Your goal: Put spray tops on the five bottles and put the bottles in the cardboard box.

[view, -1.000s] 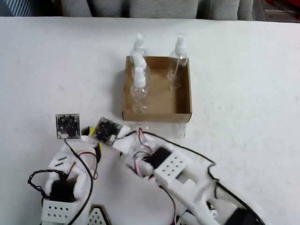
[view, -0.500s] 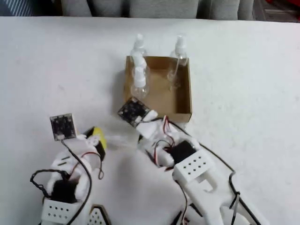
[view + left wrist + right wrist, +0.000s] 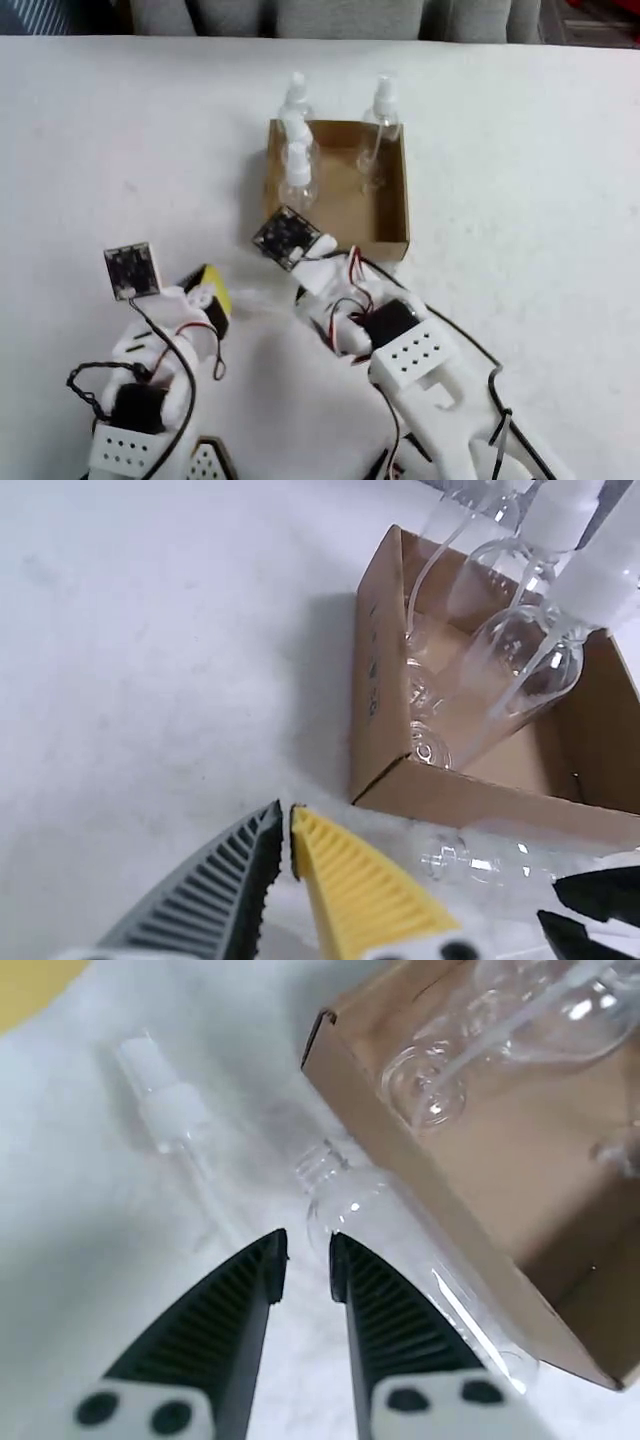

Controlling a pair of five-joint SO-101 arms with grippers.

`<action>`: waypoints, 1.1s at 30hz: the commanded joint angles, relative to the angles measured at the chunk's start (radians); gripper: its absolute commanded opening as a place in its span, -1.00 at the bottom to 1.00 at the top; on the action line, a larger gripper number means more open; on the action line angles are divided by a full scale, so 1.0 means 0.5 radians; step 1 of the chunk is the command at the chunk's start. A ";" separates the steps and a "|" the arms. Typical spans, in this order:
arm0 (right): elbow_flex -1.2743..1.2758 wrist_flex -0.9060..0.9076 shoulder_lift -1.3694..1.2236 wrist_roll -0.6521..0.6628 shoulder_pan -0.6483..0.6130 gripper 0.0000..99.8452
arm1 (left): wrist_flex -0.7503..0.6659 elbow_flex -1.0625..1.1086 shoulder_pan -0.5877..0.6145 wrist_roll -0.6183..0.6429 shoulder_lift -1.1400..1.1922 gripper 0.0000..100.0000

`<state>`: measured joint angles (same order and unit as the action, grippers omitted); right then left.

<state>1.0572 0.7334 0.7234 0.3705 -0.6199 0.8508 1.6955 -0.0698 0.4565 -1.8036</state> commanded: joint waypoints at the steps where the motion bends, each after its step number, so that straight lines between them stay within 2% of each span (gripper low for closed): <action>1: -0.040 0.008 0.048 -0.009 0.023 -0.92 | -0.077 -0.163 -0.029 0.012 0.152 -0.95; 5: -0.025 -0.005 0.051 -0.006 0.066 -0.92 | -0.181 -0.331 -0.038 -0.058 0.569 -0.95; 13: -0.006 -0.057 0.048 0.080 0.133 -0.92 | -0.184 -0.712 -0.164 -0.049 1.533 -0.95; 18: 0.025 -0.121 0.048 0.138 0.183 -0.92 | -0.193 -0.914 -0.201 0.037 1.959 -0.95; 21: 0.034 -0.149 0.048 0.138 0.195 -0.92 | -0.123 -1.025 -0.284 0.166 2.104 -0.89; 26: 0.034 -0.149 0.048 0.138 0.195 -0.92 | -0.015 -1.120 -0.397 0.356 2.162 -0.45; 28: 0.034 -0.149 0.048 0.138 0.195 -0.92 | -0.015 -1.117 -0.416 0.399 2.174 -0.35; 33: 0.034 -0.149 0.048 0.138 0.198 -0.92 | -0.018 -1.077 -0.413 0.417 2.245 -0.44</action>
<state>1.0817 0.6782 0.7234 0.4289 -0.5309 0.8324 1.1937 -0.2631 0.6483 -0.7158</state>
